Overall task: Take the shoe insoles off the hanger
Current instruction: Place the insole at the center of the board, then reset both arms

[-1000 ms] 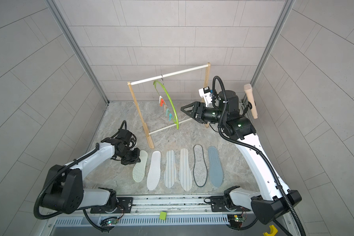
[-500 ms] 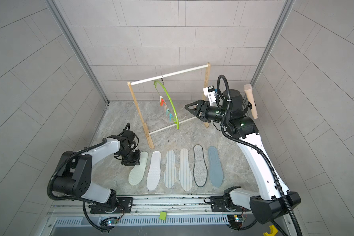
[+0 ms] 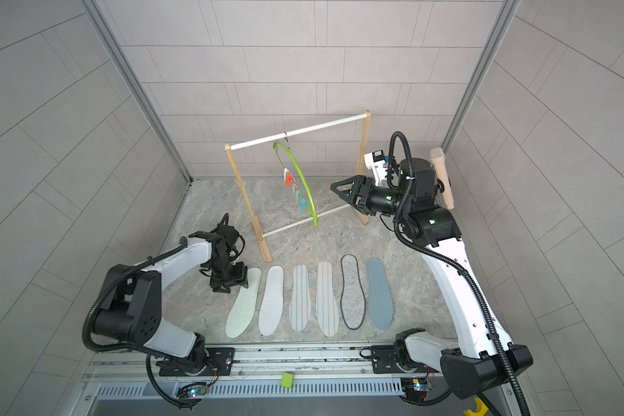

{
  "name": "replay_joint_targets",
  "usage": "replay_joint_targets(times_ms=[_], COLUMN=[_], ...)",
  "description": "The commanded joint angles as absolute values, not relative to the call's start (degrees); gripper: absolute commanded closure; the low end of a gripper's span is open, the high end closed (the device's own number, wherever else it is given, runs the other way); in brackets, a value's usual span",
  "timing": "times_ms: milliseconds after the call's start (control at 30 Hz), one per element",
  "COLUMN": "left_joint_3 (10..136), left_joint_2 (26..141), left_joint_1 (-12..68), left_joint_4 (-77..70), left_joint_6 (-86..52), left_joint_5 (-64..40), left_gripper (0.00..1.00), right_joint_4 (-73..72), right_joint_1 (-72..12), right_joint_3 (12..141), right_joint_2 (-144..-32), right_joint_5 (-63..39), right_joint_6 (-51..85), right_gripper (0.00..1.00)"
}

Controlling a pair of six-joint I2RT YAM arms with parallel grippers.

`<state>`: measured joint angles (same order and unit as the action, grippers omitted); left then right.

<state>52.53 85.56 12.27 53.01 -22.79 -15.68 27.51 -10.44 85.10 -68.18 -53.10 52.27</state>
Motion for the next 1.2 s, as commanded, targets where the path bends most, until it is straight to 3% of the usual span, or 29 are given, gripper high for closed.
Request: replay_joint_targets(times_ms=[0,233,300,333,400,500,633,767,933,1167], left_joint_3=[58.2,65.8,63.9,61.8,55.8,46.5,38.6,33.6,26.4,18.3], left_joint_2=[79.5,67.1,61.6,58.4,50.9,40.0,33.4,36.0,43.1,54.0], left_joint_1=[12.0,12.0,12.0,12.1,12.0,12.0,11.9,12.0,11.9,10.4], left_joint_4=[60.0,58.2,51.3,46.5,35.2,20.0,8.8,2.3,-5.0,-19.6], left_joint_6=[-22.7,-21.5,-21.3,-20.9,-21.5,-24.1,-25.1,-15.1,-9.9,-8.1], left_joint_5=[-12.5,-7.1,-5.5,-4.6,-1.2,6.8,18.8,24.4,41.6,40.7], left_gripper=[0.13,0.12,0.12,0.00,0.00,0.00,0.00,0.00,0.00,0.00], right_joint_4=[29.9,43.4,42.5,41.3,38.4,31.3,21.0,17.5,11.6,-2.5], right_joint_1=[-8.4,-3.5,-3.4,-3.4,-3.3,-3.0,-2.9,-2.8,-2.9,-2.9], right_joint_3=[85.0,84.2,81.0,78.8,72.6,62.8,52.8,46.7,41.5,31.3], right_joint_2=[-65.0,-58.8,-56.6,-55.3,-52.2,-46.6,-43.3,-46.5,-53.0,-59.6], right_joint_5=[-51.4,-28.5,-18.6,-12.9,0.0,14.4,17.9,22.1,25.8,28.4], right_joint_6=[49.5,38.4,37.4,36.9,40.6,40.1,30.5,27.3,22.6,17.2], right_gripper=[0.37,0.33,0.26,0.20,0.22,0.08,0.07,0.12,0.11,0.10])
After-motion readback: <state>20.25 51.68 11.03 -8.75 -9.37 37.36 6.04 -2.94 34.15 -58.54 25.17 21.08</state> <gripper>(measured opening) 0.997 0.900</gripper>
